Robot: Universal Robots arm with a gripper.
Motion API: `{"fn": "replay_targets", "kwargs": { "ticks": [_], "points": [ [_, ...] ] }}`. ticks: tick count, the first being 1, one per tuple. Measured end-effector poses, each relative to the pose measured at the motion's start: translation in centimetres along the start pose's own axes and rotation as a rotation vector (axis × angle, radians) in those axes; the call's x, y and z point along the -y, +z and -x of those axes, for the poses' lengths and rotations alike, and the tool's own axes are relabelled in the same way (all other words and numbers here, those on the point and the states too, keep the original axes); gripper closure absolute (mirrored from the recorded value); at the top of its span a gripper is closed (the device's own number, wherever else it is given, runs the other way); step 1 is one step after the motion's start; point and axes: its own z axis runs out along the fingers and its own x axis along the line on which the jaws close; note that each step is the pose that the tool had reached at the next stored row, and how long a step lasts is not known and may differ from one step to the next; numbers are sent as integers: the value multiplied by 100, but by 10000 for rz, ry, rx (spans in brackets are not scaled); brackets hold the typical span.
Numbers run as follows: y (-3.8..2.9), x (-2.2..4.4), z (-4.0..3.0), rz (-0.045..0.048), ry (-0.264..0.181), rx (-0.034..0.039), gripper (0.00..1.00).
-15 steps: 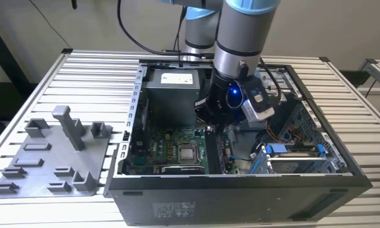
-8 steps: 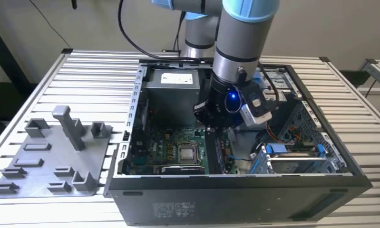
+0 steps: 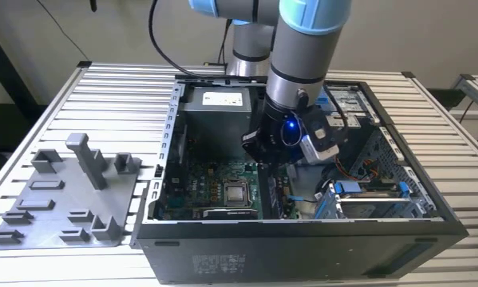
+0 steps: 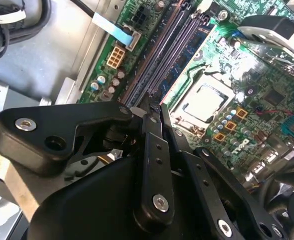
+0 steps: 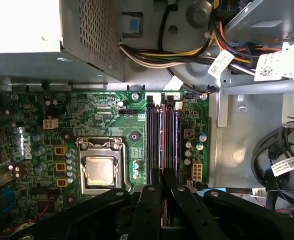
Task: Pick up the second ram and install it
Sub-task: 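Insert the second ram into the second slot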
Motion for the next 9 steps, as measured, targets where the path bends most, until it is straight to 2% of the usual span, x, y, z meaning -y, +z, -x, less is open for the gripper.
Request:
{"fn": "replay_targets", "kwargs": {
  "ticks": [9],
  "points": [
    [85,22,-13,1,-2,5,86]
  ]
}}
